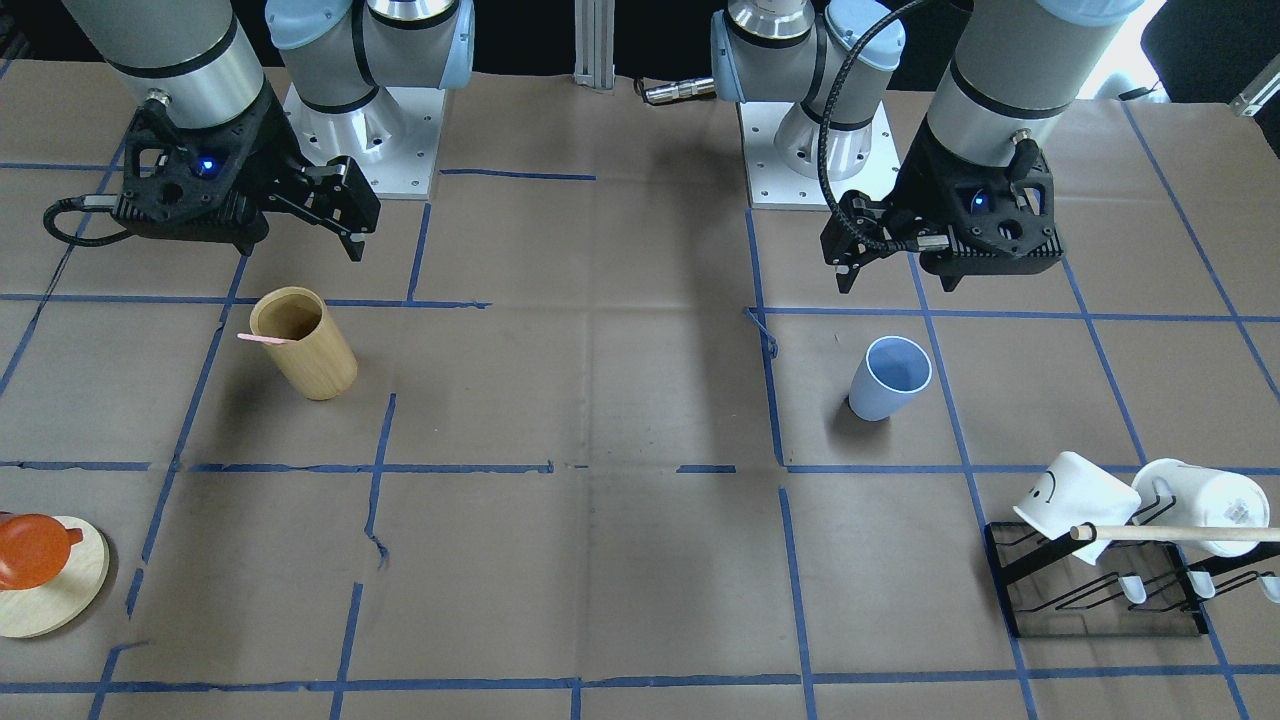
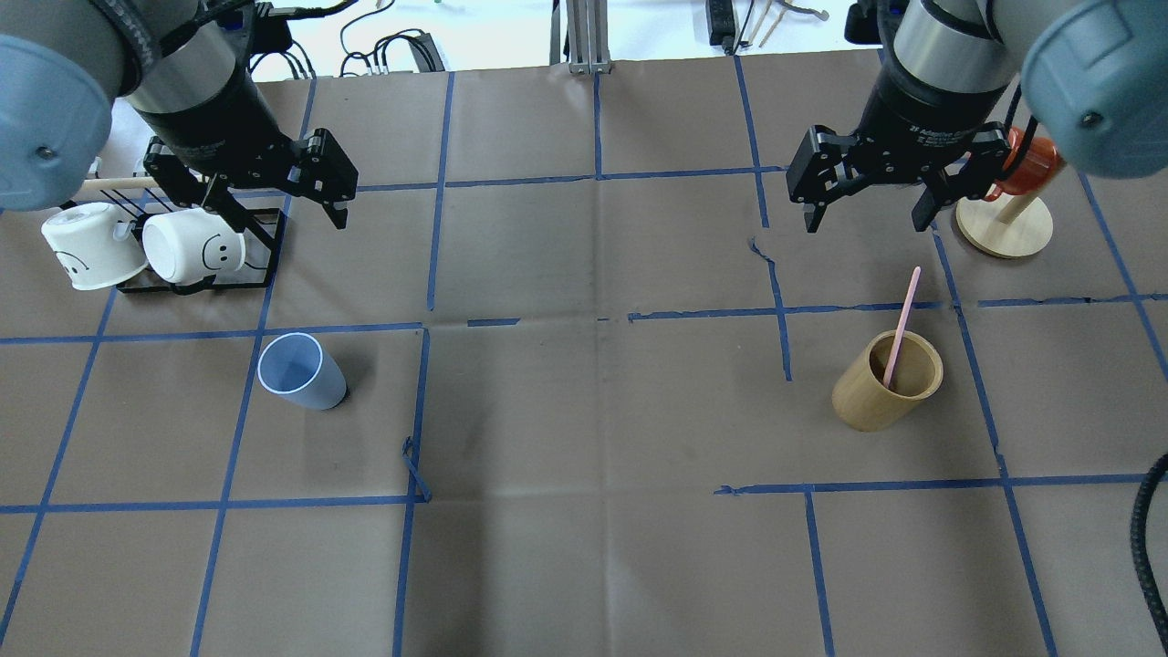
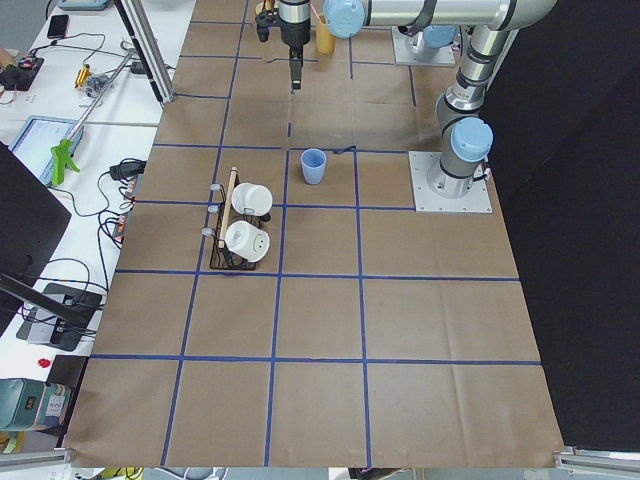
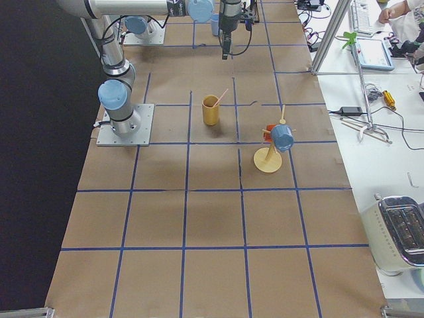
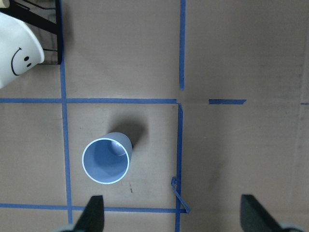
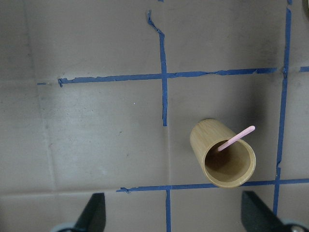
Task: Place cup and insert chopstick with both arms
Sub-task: 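Lower left gripper over blue cup while right gripper descends to pink chopstick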
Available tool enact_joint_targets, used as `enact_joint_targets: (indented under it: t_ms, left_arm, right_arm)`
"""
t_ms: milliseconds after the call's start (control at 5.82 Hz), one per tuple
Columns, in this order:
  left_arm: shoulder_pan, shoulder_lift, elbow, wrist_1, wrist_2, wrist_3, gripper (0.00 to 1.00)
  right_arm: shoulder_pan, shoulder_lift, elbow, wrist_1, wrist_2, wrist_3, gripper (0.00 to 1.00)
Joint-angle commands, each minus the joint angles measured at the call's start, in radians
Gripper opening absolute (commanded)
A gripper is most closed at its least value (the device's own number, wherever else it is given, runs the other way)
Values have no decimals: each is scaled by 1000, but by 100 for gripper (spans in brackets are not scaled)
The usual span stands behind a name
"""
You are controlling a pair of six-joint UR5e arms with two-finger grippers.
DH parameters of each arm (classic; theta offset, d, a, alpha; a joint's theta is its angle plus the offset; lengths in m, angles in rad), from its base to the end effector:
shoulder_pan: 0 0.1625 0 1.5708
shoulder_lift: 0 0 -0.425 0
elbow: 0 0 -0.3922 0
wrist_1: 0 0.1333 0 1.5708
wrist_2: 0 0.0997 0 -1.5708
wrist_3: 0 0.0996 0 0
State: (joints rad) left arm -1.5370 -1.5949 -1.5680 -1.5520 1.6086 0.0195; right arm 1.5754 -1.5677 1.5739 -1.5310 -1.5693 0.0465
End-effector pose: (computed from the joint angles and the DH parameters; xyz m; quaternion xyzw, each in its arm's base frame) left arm -0.1125 -0.5059 0.4792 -0.0071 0.9998 0.0018 0.0189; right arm 0.1357 -0.4879 0.4810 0.0210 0.9995 0.0230 0.0002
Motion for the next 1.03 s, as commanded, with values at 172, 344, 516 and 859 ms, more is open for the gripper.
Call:
enact_joint_targets:
  t_ms: [172, 344, 516, 859]
  left_arm:
    - [-2, -10, 5, 10, -1, -1, 99]
    - [0, -10, 0, 12, -1, -1, 99]
    - [0, -8, 0, 13, -1, -1, 99]
    - [18, 13, 2, 13, -9, 2, 99]
  right_arm:
    - [-15, -5, 38, -3, 0, -45, 100]
    - [-46, -8, 90, -77, -38, -106, 100]
    - [-90, -18, 154, -153, -73, -167, 100]
    - [-240, -37, 292, -301, -61, -355, 100]
